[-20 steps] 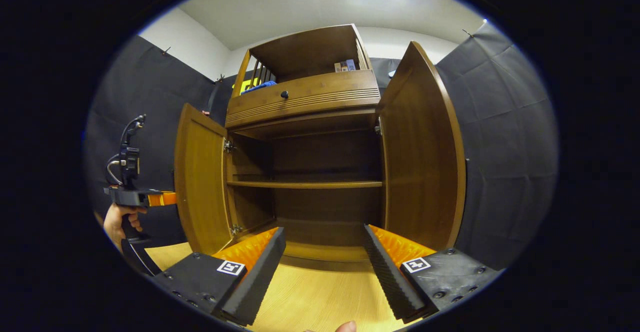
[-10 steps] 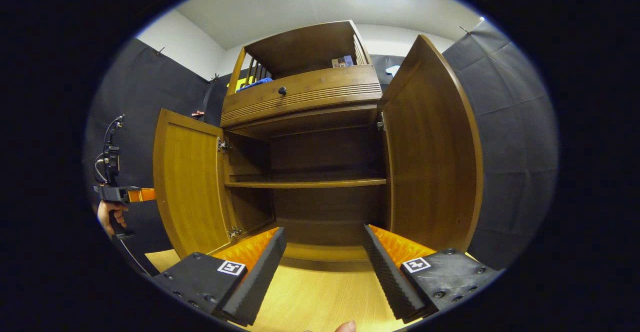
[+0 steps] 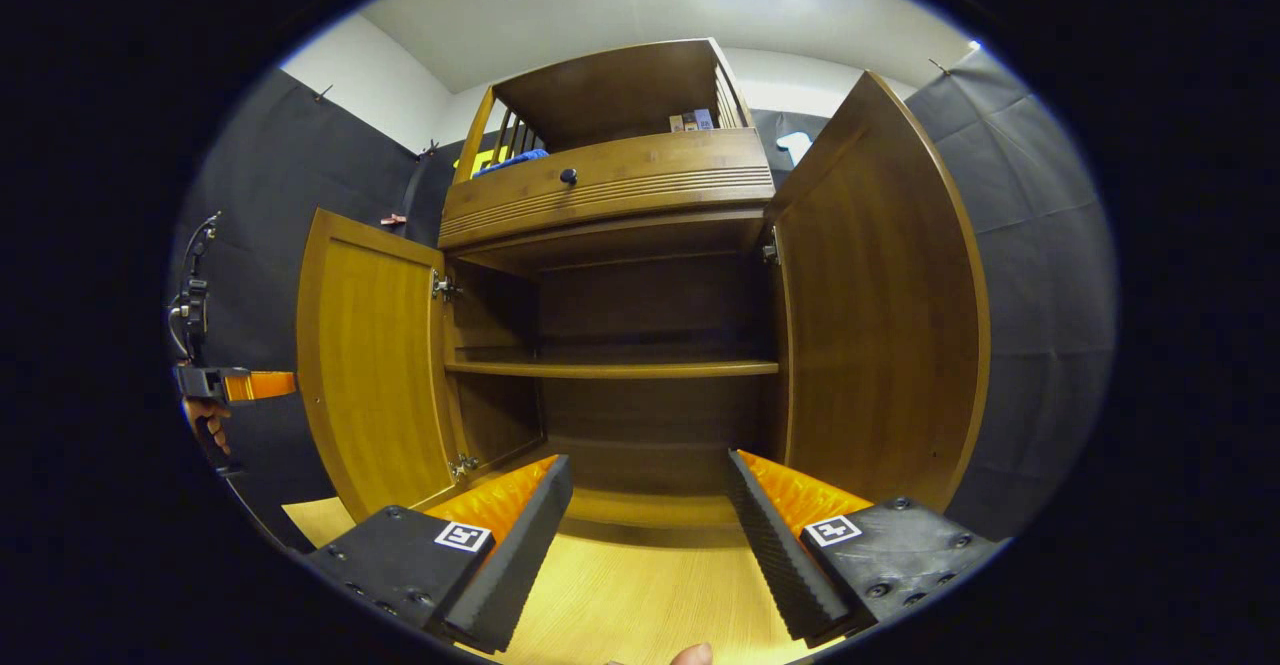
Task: Open the right door of the double-door shoe cabinet with the right hand, and open the left door with the left hand.
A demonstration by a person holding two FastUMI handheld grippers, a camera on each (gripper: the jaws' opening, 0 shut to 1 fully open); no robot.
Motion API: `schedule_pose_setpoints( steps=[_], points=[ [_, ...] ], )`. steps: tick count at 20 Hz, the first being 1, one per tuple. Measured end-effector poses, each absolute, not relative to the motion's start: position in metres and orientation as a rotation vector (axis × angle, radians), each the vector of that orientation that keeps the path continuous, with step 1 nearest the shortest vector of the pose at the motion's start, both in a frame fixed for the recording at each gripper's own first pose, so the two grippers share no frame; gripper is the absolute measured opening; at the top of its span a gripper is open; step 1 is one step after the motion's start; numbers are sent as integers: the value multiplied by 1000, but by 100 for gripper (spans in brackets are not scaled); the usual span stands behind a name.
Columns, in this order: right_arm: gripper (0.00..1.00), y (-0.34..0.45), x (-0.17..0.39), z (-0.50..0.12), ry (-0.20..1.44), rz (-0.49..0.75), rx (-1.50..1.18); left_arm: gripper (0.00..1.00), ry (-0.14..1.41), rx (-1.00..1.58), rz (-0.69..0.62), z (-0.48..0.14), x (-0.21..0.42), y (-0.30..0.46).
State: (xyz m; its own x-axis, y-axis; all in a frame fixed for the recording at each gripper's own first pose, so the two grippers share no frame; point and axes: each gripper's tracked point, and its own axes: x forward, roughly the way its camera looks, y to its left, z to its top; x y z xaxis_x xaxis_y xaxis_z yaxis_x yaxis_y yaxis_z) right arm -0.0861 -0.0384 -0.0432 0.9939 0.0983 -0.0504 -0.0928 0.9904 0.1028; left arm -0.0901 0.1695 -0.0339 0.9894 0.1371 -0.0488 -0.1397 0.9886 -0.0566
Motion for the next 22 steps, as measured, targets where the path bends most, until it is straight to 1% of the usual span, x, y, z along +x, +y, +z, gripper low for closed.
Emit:
schedule_pose_setpoints(
  steps=[3,7,9,10,12,13,16,17,18,22],
  points=[
    [98,-39,-80,-40,58,81,104,35,22,-69,129,-30,-95,153],
    [98,-39,-74,-41,53,74,93,76,27,-53,132,-31,-95,126],
    [98,-40,-71,-44,62,71,94,82,33,-44,104,-34,-91,107],
    [93,-40,-69,-45,65,70,93,83,31,-36,89,-34,-89,97],
    [100,-41,-67,-46,64,69,87,86,27,-15,78,-35,-86,86],
    [98,-42,-65,-46,63,68,85,88,26,-6,74,-36,-84,82],
    [98,-42,-62,-44,60,71,88,90,7,2,58,-34,-78,66],
    [93,-43,-61,-43,58,70,85,90,5,3,54,-36,-76,63],
    [98,-44,-61,-42,55,69,81,90,5,6,48,-35,-74,58],
    [98,-47,-57,-40,50,62,72,90,-1,20,28,-34,-65,42]
  ],
)
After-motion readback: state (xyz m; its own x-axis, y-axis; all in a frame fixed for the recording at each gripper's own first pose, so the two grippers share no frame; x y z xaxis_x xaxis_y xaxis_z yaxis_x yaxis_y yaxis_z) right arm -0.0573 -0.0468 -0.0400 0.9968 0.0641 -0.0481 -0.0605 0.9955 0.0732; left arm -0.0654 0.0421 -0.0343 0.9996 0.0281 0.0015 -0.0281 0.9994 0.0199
